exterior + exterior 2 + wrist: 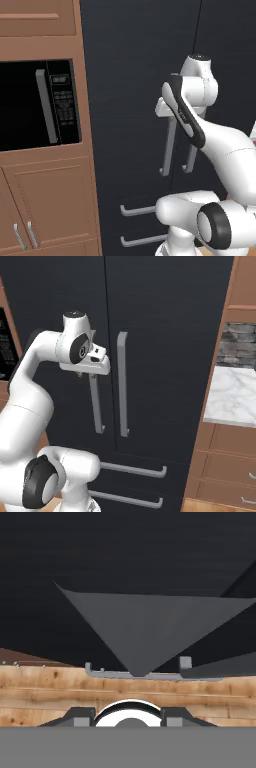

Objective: Gather the mushroom and lime from the fridge and place them on a tray on the dining counter. Then gather the chicken drumsticks from the fridge and place them on the other tray.

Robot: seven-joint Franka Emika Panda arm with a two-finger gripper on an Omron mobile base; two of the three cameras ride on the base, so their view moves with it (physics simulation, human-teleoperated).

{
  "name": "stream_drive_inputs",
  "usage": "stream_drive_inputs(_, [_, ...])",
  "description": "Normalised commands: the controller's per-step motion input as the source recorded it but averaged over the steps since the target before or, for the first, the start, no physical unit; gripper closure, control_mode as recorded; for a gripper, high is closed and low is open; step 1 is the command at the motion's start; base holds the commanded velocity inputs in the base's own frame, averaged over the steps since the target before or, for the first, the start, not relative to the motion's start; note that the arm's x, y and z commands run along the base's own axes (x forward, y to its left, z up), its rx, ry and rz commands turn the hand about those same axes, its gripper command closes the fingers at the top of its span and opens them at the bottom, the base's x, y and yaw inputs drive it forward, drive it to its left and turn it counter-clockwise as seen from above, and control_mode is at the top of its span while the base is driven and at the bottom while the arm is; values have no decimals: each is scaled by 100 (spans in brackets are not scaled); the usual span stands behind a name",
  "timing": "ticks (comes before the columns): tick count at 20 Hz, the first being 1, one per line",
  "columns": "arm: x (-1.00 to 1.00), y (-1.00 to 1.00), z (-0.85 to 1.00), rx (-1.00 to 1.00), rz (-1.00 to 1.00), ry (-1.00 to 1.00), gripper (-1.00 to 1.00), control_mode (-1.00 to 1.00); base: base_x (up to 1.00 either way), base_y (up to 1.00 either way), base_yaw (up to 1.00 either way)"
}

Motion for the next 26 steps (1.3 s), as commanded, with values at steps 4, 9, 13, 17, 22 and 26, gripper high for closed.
stream_drive_inputs(4, [0, 0, 0, 0, 0, 0, -100, 100, -34, -19, -3])
stream_drive_inputs(9, [0, 0, 0, 0, 0, 0, -100, 100, -53, -64, -10])
stream_drive_inputs(13, [0, 0, 0, 0, 0, 0, -100, 100, 4, -49, -2])
stream_drive_inputs(17, [0, 0, 0, 0, 0, 0, -100, 100, 31, -8, -1])
stream_drive_inputs(22, [28, 8, 0, 0, 0, -20, -100, -100, 0, 0, 0])
stream_drive_inputs(26, [19, 22, 0, 0, 0, -35, -100, -100, 0, 0, 0])
